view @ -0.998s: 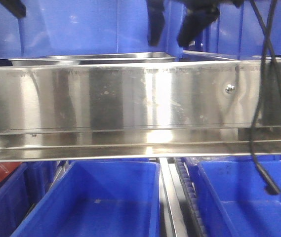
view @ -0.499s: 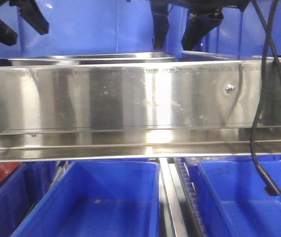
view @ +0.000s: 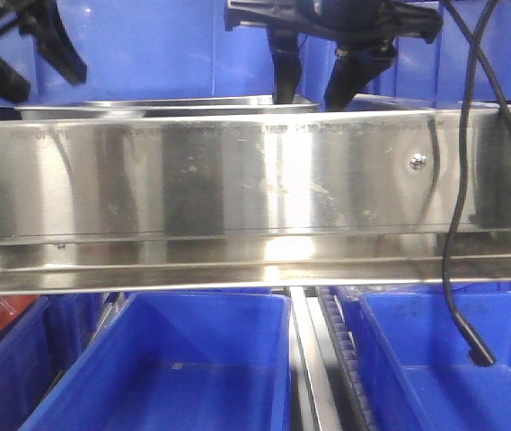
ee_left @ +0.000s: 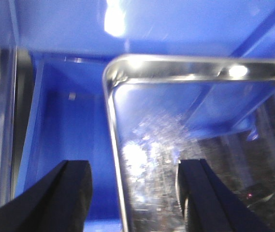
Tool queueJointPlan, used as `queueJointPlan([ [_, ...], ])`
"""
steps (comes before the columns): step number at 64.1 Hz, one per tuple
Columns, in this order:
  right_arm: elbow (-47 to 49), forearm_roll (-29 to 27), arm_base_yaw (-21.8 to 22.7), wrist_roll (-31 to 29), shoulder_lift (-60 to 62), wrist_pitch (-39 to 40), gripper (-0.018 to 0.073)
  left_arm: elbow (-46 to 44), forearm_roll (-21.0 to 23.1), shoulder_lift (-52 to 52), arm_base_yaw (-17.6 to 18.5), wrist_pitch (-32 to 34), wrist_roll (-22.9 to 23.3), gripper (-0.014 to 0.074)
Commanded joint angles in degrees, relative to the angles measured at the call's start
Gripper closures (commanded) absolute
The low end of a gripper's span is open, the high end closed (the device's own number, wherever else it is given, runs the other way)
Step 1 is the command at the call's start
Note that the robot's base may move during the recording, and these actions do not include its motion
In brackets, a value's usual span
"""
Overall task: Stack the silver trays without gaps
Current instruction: 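Close both grippers on the tray rims and lift the tray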
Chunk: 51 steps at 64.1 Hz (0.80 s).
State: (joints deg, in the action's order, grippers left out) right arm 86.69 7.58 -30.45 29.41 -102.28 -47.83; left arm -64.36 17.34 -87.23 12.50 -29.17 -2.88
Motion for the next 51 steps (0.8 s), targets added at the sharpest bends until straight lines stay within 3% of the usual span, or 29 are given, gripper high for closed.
queueJointPlan([
  [1, 0.59, 0.95, 0.2, 0.07, -0.07, 0.7, 0.0337, -0.49, -0.08, -0.87, -0.15, 0.51, 0.44, 0.0288],
  [51, 0.59, 0.95, 0.2, 0.07, -2.1, 0.3, 0.0356, -0.49, -0.15, -5.52, -0.15, -0.94, 0.44, 0.0288],
])
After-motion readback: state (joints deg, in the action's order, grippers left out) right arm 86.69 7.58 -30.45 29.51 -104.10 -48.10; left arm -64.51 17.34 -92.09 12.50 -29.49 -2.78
